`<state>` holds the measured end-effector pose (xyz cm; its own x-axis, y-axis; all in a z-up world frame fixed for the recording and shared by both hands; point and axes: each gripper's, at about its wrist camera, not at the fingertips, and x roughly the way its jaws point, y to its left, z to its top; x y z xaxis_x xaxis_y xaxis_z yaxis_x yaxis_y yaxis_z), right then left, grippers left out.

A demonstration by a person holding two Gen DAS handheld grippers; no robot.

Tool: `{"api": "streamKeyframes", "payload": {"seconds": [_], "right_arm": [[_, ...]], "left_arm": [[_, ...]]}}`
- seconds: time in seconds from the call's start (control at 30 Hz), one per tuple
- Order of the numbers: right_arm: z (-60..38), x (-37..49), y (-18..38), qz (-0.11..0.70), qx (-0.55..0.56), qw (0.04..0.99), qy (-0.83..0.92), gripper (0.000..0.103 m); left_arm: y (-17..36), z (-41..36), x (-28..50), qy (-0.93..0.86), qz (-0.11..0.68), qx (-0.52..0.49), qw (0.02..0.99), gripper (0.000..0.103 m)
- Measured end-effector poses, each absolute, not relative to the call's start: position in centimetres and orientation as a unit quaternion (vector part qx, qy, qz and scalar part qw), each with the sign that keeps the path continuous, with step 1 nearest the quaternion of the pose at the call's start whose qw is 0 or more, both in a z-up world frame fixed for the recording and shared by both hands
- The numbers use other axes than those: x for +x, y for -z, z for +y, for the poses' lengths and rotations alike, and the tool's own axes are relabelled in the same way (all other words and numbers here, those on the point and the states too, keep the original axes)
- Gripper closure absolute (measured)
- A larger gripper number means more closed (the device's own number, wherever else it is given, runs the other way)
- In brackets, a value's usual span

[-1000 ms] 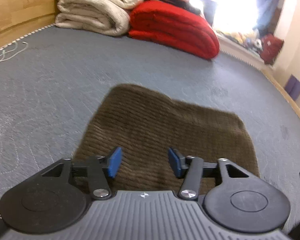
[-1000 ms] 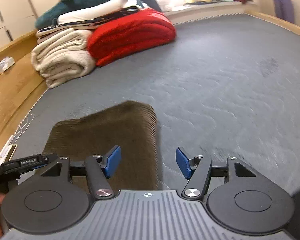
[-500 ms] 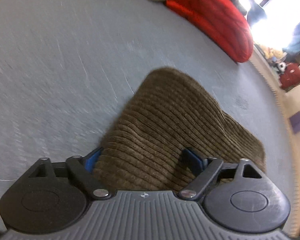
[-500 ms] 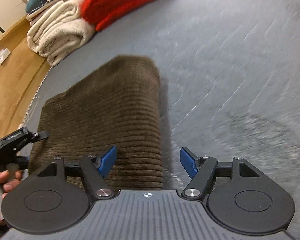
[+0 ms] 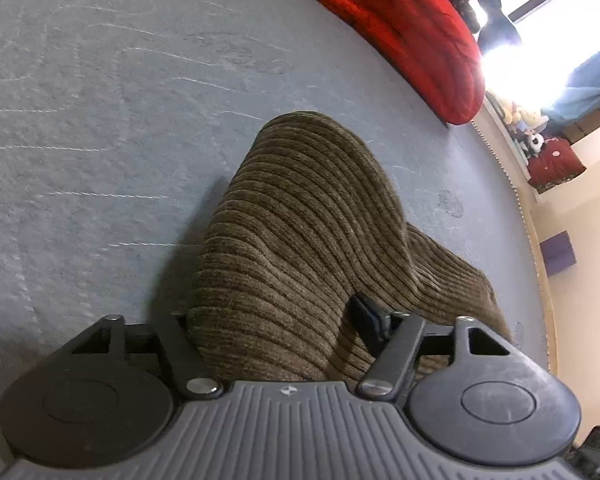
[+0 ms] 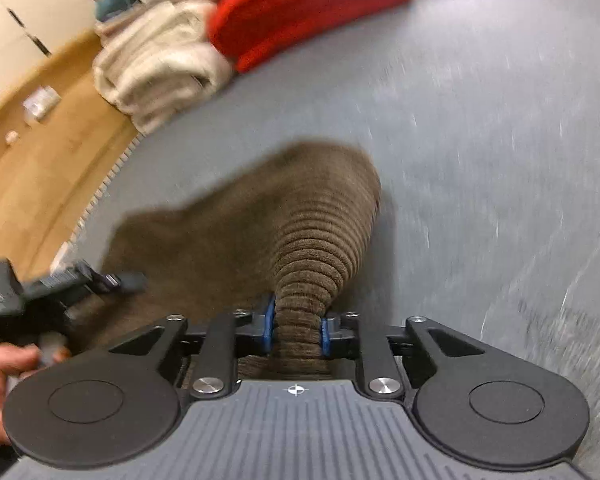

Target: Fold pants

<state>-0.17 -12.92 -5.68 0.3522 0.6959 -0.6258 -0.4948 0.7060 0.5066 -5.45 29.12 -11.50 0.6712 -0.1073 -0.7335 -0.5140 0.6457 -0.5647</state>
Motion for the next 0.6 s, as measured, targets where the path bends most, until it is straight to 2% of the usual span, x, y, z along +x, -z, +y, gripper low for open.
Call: {"api": "streamKeyframes", "payload": {"seconds": [0.1, 0.27, 0.33, 0.37, 0.43, 0.47, 0.53, 0.6], "right_arm": [[-14.4, 1.1, 3.0, 0.384, 0.08, 0.847, -0.359, 0.084], [-21.8, 5.5, 0.8, 0.309, 0.083, 0.914, -0.25, 0.084], [-24.8, 7.1, 1.5, 0.286, 0.079, 0.937, -0.186, 0.081], [-26.1, 8.0, 2.2, 0.29, 0.079, 0.942, -0.149, 0.071], [-28.1, 9.8, 3.9, 0.33, 0.081, 0.939, -0.063, 0.06], [-29.3, 10.3, 4.6, 0.35, 0.098, 0.931, -0.036, 0.06], [-31.7, 10.0, 5.0, 0.364, 0.163, 0.917, -0.007, 0.06], [-32.4, 8.9, 4.3, 0.357, 0.175, 0.917, -0.016, 0.06]], "left_arm": [[11.6, 26.7, -2.5, -0.072, 0.377, -0.436, 0.814, 0.05], [9.8, 18.9, 6.5, 0.026, 0.369, -0.414, 0.832, 0.057], [8.9, 16.1, 9.9, 0.047, 0.358, -0.385, 0.849, 0.057], [8.7, 15.0, 11.3, 0.039, 0.364, -0.367, 0.855, 0.054], [8.8, 13.8, 13.4, -0.031, 0.403, -0.324, 0.855, 0.051], [8.5, 13.5, 13.7, -0.042, 0.407, -0.308, 0.859, 0.047], [6.1, 11.8, 13.0, -0.048, 0.386, -0.238, 0.89, 0.05], [3.8, 9.3, 11.0, -0.019, 0.349, -0.151, 0.925, 0.049]]}}
